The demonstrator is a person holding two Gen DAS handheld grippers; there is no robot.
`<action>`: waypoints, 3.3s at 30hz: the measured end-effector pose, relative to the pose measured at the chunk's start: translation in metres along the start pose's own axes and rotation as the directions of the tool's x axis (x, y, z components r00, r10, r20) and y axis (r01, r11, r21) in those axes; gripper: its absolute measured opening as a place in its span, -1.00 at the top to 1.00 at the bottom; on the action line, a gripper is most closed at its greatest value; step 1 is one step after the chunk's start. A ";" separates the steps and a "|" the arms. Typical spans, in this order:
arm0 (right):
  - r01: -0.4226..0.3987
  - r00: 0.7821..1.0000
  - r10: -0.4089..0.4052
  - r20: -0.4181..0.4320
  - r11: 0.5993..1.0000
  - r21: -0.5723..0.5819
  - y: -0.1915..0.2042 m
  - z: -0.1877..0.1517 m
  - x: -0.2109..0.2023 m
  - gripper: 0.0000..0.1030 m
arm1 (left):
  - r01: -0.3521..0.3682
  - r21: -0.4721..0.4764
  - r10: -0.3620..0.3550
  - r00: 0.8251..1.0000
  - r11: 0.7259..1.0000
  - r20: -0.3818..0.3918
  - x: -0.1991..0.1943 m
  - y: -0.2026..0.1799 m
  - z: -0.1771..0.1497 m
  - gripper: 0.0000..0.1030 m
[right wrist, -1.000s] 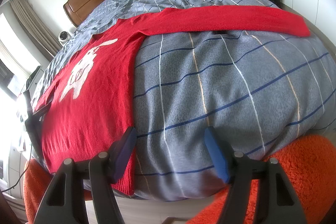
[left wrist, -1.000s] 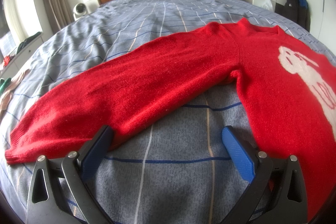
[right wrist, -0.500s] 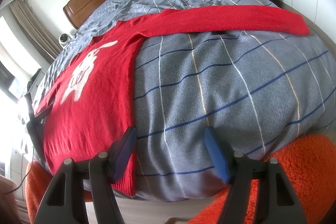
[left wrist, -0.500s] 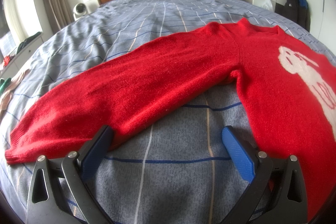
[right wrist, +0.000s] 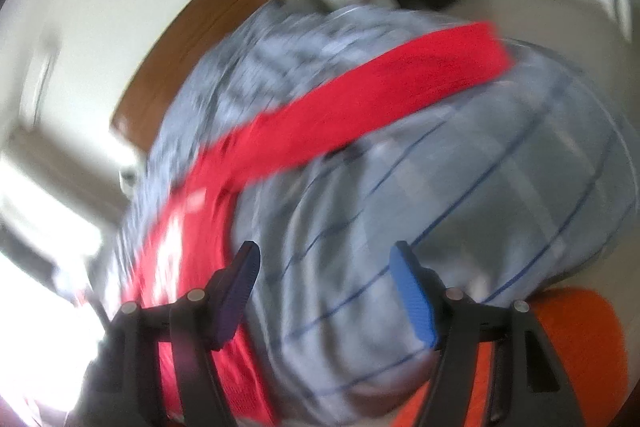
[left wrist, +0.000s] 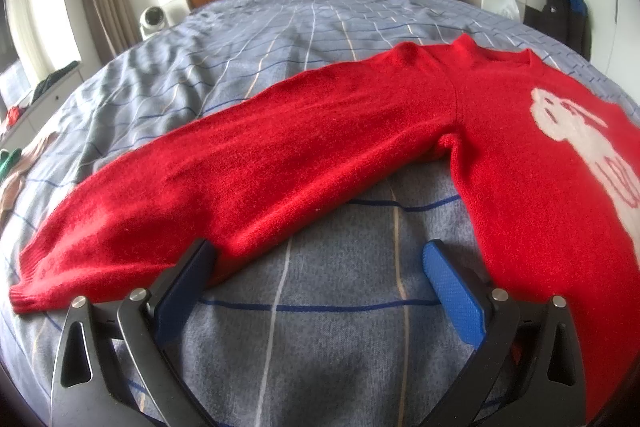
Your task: Fold small clothes
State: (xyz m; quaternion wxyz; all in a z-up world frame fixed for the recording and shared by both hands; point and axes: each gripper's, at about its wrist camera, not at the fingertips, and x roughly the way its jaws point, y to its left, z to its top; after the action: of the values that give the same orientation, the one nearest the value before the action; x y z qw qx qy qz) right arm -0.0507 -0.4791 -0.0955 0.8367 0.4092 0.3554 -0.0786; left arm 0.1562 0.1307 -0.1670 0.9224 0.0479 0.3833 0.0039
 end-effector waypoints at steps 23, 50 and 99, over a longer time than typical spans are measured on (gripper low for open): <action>-0.016 0.997 0.001 0.077 0.981 0.194 -0.069 0.107 0.044 0.67 | 0.039 -0.200 -0.065 0.990 0.979 -0.128 -0.064 0.000 -0.023 -0.98; -0.467 0.839 0.147 -0.523 0.689 -0.555 0.367 -0.134 0.226 -0.37 | -0.100 -0.300 0.109 0.994 0.949 0.013 -0.097 0.034 -0.058 -0.99; 0.081 0.985 -0.156 -0.073 0.794 -0.603 0.096 -0.063 0.097 -0.73 | -0.195 -0.576 0.068 0.970 0.794 -0.235 -0.062 0.214 -0.015 0.91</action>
State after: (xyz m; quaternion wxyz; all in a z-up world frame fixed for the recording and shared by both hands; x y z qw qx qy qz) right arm 0.0278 -0.3543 -0.1253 0.8936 0.1058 0.4361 0.0093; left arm 0.1080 0.3417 -0.1137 0.8443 -0.2176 0.4501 0.1930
